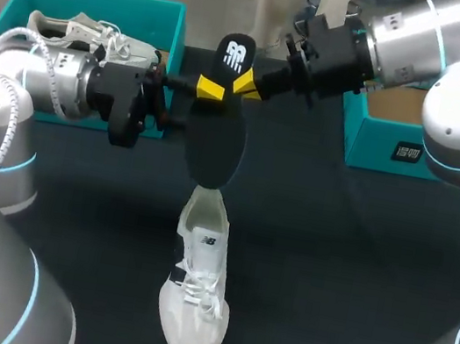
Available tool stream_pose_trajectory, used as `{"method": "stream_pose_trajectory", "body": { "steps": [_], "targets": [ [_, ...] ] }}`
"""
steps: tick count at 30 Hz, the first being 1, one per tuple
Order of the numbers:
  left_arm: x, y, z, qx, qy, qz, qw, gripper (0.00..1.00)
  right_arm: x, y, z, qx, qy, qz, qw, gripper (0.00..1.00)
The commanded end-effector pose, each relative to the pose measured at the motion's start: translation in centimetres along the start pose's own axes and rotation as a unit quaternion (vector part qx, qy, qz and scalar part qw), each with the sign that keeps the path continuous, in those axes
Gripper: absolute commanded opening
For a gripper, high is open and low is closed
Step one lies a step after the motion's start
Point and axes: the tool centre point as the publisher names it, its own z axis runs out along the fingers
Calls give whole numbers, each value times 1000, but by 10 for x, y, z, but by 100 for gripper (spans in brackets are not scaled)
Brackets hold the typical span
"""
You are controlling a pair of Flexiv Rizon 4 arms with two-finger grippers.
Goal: Take the shoe out of the shoebox, open the shoe tongue, remove and reinsert the insole, then place the shoe into the shoebox
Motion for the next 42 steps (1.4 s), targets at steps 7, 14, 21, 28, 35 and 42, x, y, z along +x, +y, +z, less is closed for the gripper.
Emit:
{"method": "stream_pose_trajectory", "body": {
  "steps": [7,14,21,28,35,42],
  "targets": [
    [-1,-6,-1,0,-7,4,1000,0,-4,1,5,-2,8,5,1000,0],
    [-1,-6,-4,0,-4,4,1000,0,-7,0,4,-8,7,13,1000,16],
    [4,-2,-8,-1,6,1,1000,0,-5,-2,-20,-47,-21,9,999,100],
    [15,3,-6,4,20,-12,1000,0,30,-3,-75,-117,-100,-55,987,100],
    [28,5,-2,7,30,-35,999,0,65,-3,-109,-113,-214,-103,965,100],
    [32,4,4,3,36,-46,998,0,90,0,-122,-95,-314,-147,933,100]
  ]
}}
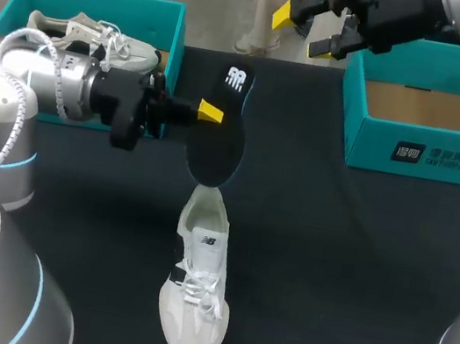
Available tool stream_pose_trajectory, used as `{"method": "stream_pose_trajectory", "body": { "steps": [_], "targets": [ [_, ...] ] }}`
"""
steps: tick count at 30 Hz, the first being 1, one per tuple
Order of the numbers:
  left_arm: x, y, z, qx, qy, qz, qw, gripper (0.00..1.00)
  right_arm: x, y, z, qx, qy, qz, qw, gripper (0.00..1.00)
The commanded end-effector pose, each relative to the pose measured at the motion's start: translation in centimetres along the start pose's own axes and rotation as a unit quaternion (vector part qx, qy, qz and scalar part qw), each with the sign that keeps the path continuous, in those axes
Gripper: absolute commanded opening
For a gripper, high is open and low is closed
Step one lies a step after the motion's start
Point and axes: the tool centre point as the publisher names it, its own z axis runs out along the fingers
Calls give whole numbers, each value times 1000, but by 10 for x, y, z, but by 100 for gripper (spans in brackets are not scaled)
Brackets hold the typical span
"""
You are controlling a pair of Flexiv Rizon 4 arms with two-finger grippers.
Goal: Take the shoe out of the shoebox, open the shoe tongue, remove and reinsert the insole, then place the shoe into the shoebox
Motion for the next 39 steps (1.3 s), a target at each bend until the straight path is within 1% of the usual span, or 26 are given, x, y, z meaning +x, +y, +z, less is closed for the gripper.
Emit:
{"method": "stream_pose_trajectory", "body": {
  "steps": [1,2,5,6,7,8,20,21,24,27,32,35,39],
  "targets": [
    [2,-1,6,-2,4,1,1000,0,12,11,-21,42,-173,-39,983,100],
    [2,-1,6,-2,5,1,1000,0,12,11,-21,51,-186,-49,980,100],
    [2,-3,8,-4,6,2,1000,0,13,11,-18,121,-231,-78,962,100],
    [2,-3,8,-5,6,2,1000,0,11,11,-17,132,-235,-80,960,100],
    [2,-4,9,-6,7,4,1000,0,10,11,-16,137,-223,-78,962,100],
    [2,-5,9,-8,8,5,1000,0,9,10,-15,132,-230,-68,962,100],
    [6,-9,6,-19,14,8,1000,0,9,10,-15,132,-234,-67,961,100],
    [6,-9,6,-19,15,8,1000,0,9,9,-14,145,-241,-67,957,100],
    [8,-9,6,-20,17,5,1000,0,9,7,-12,155,-251,-71,953,100],
    [8,-8,6,-19,17,2,1000,0,7,4,-12,146,-237,-70,958,100],
    [7,-6,5,-16,20,-3,1000,0,6,-1,-15,154,-238,-71,956,100],
    [7,-3,3,-9,17,-20,1000,0,7,-2,-17,156,-240,-77,955,100],
    [8,-1,2,-11,24,-17,1000,0,11,-1,-18,158,-238,-84,955,100]
  ]
}}
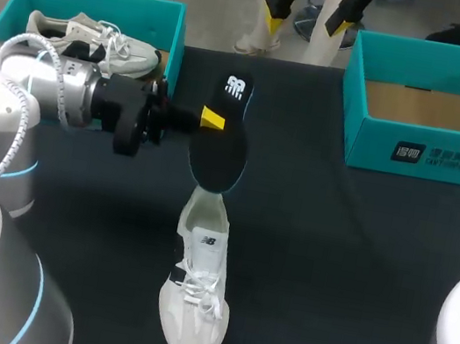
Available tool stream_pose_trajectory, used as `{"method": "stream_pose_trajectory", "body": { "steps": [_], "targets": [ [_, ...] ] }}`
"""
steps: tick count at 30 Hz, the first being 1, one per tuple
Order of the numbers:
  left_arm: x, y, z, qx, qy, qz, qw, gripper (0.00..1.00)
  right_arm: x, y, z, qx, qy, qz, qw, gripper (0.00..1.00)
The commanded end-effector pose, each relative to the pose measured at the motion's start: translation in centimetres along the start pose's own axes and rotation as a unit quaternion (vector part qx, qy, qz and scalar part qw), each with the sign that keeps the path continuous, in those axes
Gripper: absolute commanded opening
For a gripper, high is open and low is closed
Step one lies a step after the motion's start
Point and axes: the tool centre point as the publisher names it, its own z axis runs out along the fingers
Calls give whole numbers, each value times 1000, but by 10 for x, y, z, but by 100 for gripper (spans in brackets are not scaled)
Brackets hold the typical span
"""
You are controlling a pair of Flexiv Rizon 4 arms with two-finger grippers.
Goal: Take the shoe out of the shoebox, open the shoe tongue, remove and reinsert the insole, then place the shoe into the shoebox
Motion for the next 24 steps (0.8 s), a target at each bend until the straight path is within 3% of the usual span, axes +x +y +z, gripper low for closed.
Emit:
{"method": "stream_pose_trajectory", "body": {
  "steps": [1,24],
  "targets": [
    [0,4,-1,5,2,-4,1000,0,2,2,-4,4,-4,-1,1000,100],
    [0,4,-1,5,2,-4,1000,0,4,3,-7,12,-15,-4,1000,100]
  ]
}}
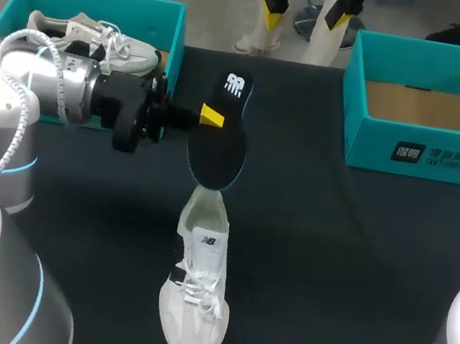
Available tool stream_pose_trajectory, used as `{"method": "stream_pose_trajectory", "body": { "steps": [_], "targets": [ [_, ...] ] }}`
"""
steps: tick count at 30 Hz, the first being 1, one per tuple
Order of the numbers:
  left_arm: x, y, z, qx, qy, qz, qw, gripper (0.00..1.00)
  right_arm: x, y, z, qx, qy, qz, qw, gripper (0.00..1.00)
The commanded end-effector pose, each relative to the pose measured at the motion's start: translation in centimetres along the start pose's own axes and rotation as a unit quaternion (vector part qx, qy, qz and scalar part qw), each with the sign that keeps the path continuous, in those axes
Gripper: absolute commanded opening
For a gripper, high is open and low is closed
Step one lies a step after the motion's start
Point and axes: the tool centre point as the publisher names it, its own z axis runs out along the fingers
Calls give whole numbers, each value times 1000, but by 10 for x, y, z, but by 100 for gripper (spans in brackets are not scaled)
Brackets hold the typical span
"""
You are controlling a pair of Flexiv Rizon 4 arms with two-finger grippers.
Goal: Take the shoe out of the shoebox, open the shoe tongue, remove and reinsert the insole, then place the shoe into the shoebox
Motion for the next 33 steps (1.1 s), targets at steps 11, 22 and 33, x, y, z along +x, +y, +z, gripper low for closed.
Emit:
{"method": "stream_pose_trajectory", "body": {
  "steps": [11,22,33],
  "targets": [
    [-4,-3,7,105,-42,-300,947,0,0,1,0,1,0,1,1000,100],
    [-21,-25,-11,167,-101,-503,842,0,0,1,0,1,0,1,1000,100],
    [-27,-35,-12,206,-113,-466,853,0,0,1,0,1,0,1,1000,100]
  ]
}}
